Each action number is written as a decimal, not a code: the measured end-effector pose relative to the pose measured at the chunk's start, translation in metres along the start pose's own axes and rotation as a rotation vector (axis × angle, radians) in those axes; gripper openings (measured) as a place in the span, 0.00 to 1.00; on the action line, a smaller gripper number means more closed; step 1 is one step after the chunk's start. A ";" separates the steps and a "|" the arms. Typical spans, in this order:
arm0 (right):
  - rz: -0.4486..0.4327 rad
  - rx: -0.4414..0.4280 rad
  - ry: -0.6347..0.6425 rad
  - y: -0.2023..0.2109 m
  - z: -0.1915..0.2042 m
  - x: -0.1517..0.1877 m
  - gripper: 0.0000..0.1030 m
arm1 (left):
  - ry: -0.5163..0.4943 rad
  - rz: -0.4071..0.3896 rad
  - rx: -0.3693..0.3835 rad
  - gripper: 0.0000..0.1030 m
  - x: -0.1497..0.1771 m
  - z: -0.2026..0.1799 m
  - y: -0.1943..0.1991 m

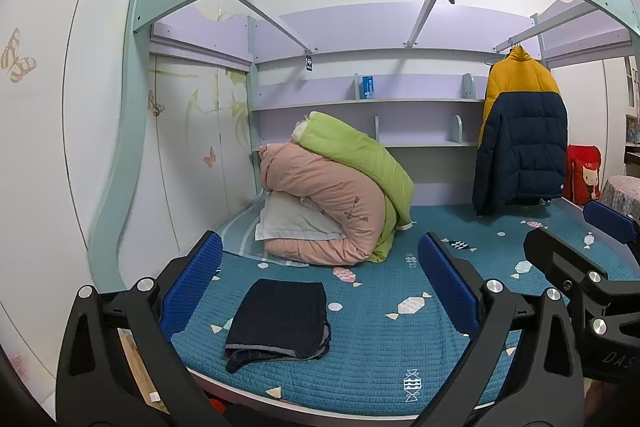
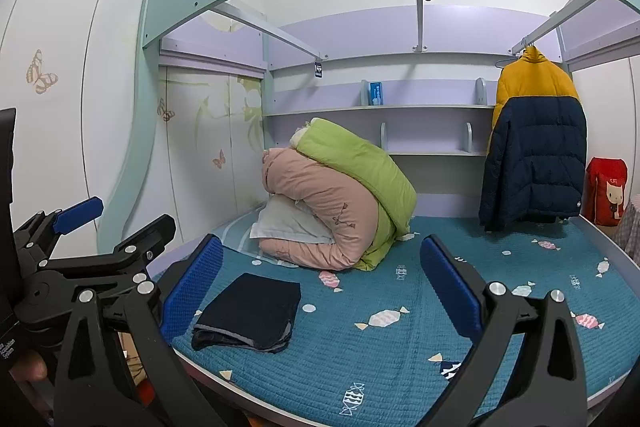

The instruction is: Fold large clothes

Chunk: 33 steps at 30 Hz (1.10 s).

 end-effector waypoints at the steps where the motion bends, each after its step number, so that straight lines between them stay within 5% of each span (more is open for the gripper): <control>1: 0.001 -0.001 0.000 -0.001 -0.001 0.000 0.93 | 0.000 -0.002 0.000 0.95 0.000 0.000 0.000; 33: 0.001 0.001 -0.006 0.001 0.002 0.000 0.93 | 0.023 -0.008 0.004 0.95 -0.003 -0.003 0.004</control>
Point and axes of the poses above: each gripper's, at about its wrist camera, not at the fingertips, and y roughly against the way its jaws point, z to its left, x to its underside, the point moved 4 cm from there along -y, roughly the way its jaws point, and after that the axes turned 5 degrees about z, right-handed, at the moved point
